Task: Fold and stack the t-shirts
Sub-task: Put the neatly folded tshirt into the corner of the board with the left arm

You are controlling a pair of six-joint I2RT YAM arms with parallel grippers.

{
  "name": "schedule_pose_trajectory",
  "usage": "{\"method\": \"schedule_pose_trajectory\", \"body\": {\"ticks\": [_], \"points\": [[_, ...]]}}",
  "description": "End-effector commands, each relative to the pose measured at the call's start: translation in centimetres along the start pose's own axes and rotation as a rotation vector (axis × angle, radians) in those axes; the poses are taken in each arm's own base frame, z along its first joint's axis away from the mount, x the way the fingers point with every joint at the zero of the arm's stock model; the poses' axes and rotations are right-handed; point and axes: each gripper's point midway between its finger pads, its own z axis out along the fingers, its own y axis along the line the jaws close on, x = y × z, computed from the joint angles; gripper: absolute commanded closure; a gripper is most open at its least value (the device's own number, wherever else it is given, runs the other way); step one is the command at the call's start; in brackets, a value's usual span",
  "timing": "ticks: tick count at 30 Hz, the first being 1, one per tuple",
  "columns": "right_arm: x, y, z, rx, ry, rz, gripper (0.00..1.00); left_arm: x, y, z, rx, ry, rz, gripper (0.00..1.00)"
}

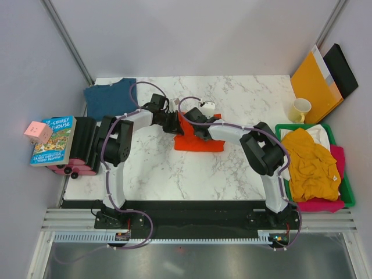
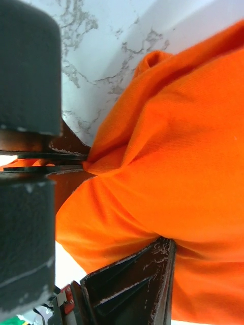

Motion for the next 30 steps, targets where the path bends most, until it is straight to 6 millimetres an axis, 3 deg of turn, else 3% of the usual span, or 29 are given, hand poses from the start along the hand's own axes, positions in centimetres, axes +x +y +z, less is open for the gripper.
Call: {"method": "schedule_pose_trajectory", "body": {"ticks": [1, 2, 3, 4, 5, 7, 9, 11, 14, 19, 23, 27, 30], "points": [[0.1, 1.3, -1.7, -0.045, -0.001, -0.079, 0.68, 0.7, -0.4, -1.0, -0.045, 0.018, 0.056, 0.98], [-1.9, 2.5, -3.3, -0.081, -0.047, -0.061, 0.42, 0.2, -0.7, -1.4, -0.045, 0.01, 0.08, 0.98], [-3.1, 2.8, -4.1, -0.093, -0.071, -0.053, 0.29, -0.5, -1.2, -2.1, -0.047, -0.004, 0.097, 0.98], [-4.2, 3.3, -4.9, -0.111, -0.091, -0.052, 0.22, -1.4, -1.7, -2.8, -0.056, -0.012, 0.11, 0.98], [-6.5, 4.0, -6.7, -0.147, -0.133, -0.027, 0.11, -2.0, -2.1, -3.4, -0.062, -0.021, 0.133, 0.98], [-8.7, 4.2, -8.6, -0.16, -0.184, -0.019, 0.04, -3.6, -3.3, -5.2, -0.076, -0.046, 0.168, 0.98], [-11.2, 3.8, -10.9, -0.176, -0.241, 0.017, 0.04, -5.3, -4.5, -6.9, -0.081, -0.081, 0.216, 0.98], [-12.5, 3.0, -12.7, -0.184, -0.273, 0.036, 0.04, -5.5, -4.8, -8.1, -0.1, -0.076, 0.241, 0.98], [-13.2, 1.2, -14.6, -0.171, -0.311, 0.055, 0.04, -7.0, -5.5, -10.2, -0.151, -0.108, 0.294, 0.98], [-12.9, -1.4, -16.2, -0.15, -0.333, 0.05, 0.04, -9.7, -5.4, -13.9, -0.252, -0.176, 0.359, 0.98], [-12.0, -3.2, -16.6, -0.138, -0.336, 0.021, 0.04, -11.5, -3.9, -16.1, -0.308, -0.201, 0.34, 0.98], [-11.5, -3.9, -16.7, -0.14, -0.336, -0.008, 0.04, -13.3, -2.6, -17.3, -0.375, -0.227, 0.346, 0.98], [-11.1, -3.8, -16.6, -0.152, -0.327, -0.02, 0.04, -16.2, -2.0, -18.6, -0.413, -0.277, 0.354, 0.98]]}}
